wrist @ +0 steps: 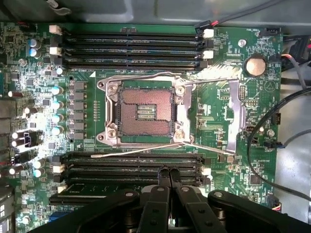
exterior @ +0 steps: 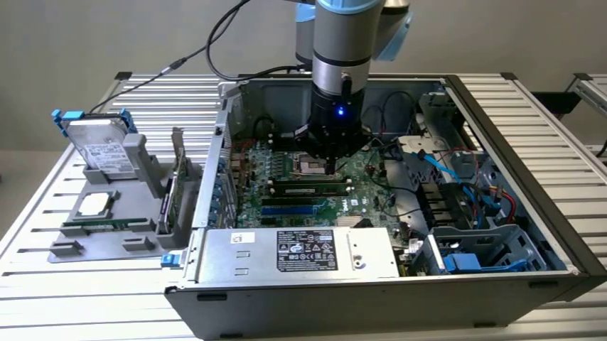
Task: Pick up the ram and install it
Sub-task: 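Press down the ram until it locks into place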
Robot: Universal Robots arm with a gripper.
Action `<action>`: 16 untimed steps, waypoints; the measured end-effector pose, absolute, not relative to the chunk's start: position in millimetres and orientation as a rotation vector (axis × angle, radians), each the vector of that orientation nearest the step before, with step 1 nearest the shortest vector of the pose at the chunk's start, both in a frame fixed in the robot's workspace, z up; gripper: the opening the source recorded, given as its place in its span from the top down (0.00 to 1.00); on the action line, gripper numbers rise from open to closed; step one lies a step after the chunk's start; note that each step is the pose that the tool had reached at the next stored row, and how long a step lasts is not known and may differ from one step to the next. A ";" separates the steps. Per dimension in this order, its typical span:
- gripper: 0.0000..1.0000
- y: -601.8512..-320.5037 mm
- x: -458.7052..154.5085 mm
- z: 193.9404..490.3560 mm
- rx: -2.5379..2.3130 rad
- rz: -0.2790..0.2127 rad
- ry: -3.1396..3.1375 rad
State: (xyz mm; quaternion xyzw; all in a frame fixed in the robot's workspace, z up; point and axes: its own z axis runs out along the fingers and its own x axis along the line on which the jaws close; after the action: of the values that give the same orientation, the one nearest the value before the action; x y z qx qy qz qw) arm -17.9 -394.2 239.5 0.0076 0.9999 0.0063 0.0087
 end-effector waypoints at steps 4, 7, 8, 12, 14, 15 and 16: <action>0.90 -394.6 -21.8 239.5 0.027 0.020 3.124; 0.90 -395.8 -27.3 239.5 0.028 0.020 3.124; 0.90 -396.5 -29.3 239.5 0.028 0.020 3.124; 0.90 -401.2 -38.3 239.6 0.028 0.021 3.125; 0.90 -404.7 -42.5 239.6 0.028 0.021 3.125; 0.90 -406.5 -44.0 239.7 0.028 0.021 3.125; 0.90 -408.2 -45.2 239.7 0.028 0.021 3.126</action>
State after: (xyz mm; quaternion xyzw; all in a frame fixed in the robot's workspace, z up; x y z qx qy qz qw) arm -45.2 -408.2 239.7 0.0088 0.9999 0.0066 0.0079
